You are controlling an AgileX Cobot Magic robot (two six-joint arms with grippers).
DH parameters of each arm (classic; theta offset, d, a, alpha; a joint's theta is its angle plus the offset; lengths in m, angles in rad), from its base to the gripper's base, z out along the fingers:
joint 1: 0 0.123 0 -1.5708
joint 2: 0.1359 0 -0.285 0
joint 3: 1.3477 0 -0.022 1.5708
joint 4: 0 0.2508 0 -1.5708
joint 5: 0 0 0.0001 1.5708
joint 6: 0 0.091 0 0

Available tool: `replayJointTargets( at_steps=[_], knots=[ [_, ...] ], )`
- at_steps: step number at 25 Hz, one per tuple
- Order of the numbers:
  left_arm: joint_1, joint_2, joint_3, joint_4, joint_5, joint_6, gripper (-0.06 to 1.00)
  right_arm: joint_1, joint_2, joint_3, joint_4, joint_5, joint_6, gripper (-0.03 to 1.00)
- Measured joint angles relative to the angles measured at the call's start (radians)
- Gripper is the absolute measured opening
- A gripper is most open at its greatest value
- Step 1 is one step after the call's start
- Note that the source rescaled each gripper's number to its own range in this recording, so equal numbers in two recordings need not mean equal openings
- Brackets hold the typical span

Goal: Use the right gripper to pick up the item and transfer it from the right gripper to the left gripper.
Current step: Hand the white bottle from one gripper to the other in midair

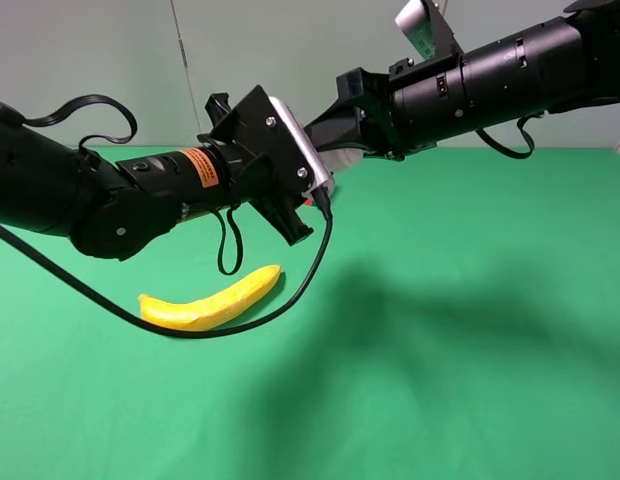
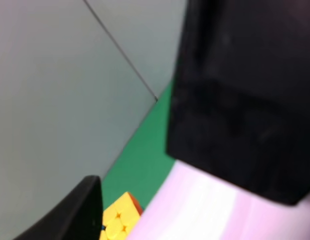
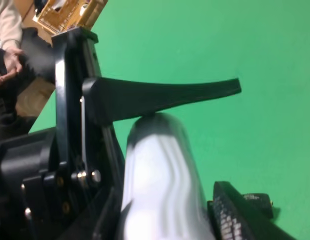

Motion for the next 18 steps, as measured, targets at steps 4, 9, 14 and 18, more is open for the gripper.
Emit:
replayJointTargets(
  at_steps=[4, 9, 14, 18],
  knots=[
    [0.000, 0.000, 0.000, 0.001, 0.001, 0.000, 0.13, -0.001, 0.000, 0.000, 0.000, 0.000, 0.000, 0.03],
    [0.000, 0.000, 0.000, 0.001, 0.001, 0.000, 0.13, -0.001, 0.000, 0.000, 0.000, 0.000, 0.001, 0.03],
    [0.000, 0.000, 0.000, 0.001, 0.001, 0.001, 0.13, -0.001, 0.000, 0.000, 0.000, 0.000, 0.004, 0.03],
    [0.000, 0.000, 0.000, 0.001, 0.001, 0.001, 0.12, -0.001, -0.002, 0.000, 0.000, -0.004, 0.007, 0.03]
  ],
)
